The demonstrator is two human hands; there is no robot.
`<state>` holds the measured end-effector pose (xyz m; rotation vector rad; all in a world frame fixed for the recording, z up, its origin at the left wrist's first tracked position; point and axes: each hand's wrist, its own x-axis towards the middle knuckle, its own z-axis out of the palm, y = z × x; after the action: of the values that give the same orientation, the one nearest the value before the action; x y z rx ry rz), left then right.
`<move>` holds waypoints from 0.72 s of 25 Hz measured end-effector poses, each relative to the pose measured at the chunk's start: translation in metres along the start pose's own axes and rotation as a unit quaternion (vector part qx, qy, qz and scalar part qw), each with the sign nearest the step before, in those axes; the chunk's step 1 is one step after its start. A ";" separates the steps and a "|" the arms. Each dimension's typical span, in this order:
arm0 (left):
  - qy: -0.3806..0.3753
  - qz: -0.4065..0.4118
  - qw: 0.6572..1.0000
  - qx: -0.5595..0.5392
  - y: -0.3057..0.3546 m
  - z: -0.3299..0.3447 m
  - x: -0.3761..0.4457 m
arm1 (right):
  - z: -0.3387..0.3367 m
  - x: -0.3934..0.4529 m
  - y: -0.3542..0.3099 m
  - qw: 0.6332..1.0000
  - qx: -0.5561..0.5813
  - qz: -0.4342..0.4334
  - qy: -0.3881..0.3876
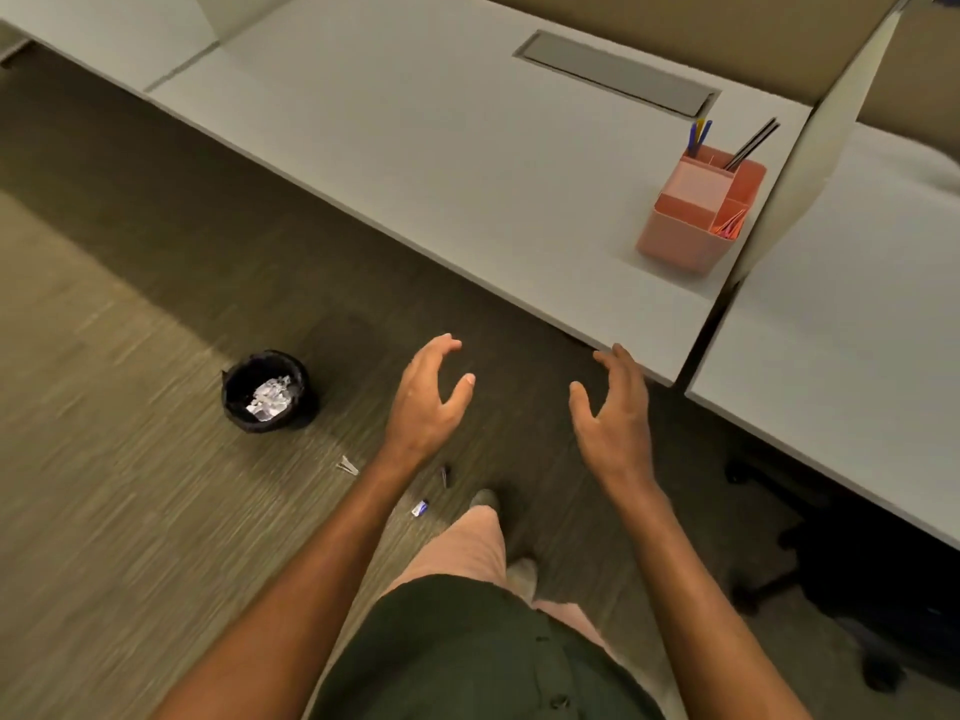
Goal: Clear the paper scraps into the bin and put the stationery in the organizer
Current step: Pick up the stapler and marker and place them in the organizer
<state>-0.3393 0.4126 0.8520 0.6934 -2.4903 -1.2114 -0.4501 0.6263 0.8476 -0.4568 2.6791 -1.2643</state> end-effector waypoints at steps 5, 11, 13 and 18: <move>0.030 -0.039 0.999 0.000 -0.041 -0.049 -0.048 | 0.044 -0.047 -0.031 0.999 -0.008 -0.022 -0.042; 0.061 -0.089 0.994 -0.034 -0.112 -0.116 -0.082 | 0.118 -0.085 -0.071 0.994 -0.041 -0.059 -0.077; 0.061 -0.103 0.992 -0.037 -0.139 -0.143 -0.091 | 0.148 -0.095 -0.084 0.993 -0.055 -0.065 -0.081; 0.023 -0.120 0.992 -0.026 -0.230 -0.227 -0.114 | 0.242 -0.130 -0.129 0.993 -0.080 -0.022 -0.089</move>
<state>-0.0739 0.2024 0.8019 1.0170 -2.3809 -1.3198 -0.2382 0.4160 0.7936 -0.6203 2.6410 -0.9727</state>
